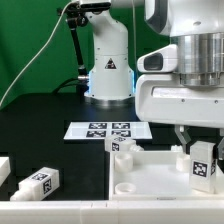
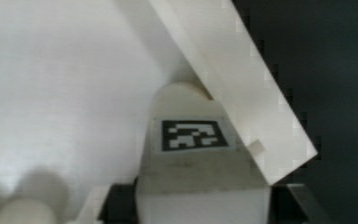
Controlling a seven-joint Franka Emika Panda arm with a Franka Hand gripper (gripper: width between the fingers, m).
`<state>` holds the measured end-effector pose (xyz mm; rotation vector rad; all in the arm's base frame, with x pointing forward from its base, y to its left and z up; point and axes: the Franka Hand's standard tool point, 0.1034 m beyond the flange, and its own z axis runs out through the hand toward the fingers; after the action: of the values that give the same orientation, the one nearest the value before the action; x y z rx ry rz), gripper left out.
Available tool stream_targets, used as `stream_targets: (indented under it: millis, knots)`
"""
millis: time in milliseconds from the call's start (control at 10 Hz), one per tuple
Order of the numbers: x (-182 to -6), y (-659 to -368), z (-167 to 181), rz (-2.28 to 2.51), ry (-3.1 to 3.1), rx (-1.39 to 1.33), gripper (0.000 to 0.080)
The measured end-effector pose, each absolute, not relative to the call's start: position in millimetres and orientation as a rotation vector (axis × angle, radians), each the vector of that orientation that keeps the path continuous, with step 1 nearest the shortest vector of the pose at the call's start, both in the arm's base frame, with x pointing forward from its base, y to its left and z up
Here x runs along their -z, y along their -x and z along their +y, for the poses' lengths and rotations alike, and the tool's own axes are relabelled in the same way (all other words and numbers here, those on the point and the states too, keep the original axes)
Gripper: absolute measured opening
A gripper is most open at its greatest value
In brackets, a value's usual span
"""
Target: Assemble one leg
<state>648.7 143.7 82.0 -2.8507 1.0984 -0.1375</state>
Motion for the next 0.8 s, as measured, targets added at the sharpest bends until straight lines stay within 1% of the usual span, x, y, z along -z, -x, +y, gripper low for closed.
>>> stream_targets:
  millis: [200,500,600,700,800]
  knots:
    - [-82.0,-648.7,142.9,1.294,2.753,0.117,0.0284]
    - [-81.8,-648.8,142.3,1.404,2.689,0.103,0.0284]
    - [-81.5,-648.6,142.7,1.385,2.699,0.103,0.0334]
    - [-81.3,-648.5,142.7,1.316,2.735,0.107,0.0502]
    - [-81.3,-647.6,143.4,1.246,2.778,0.105,0.0502]
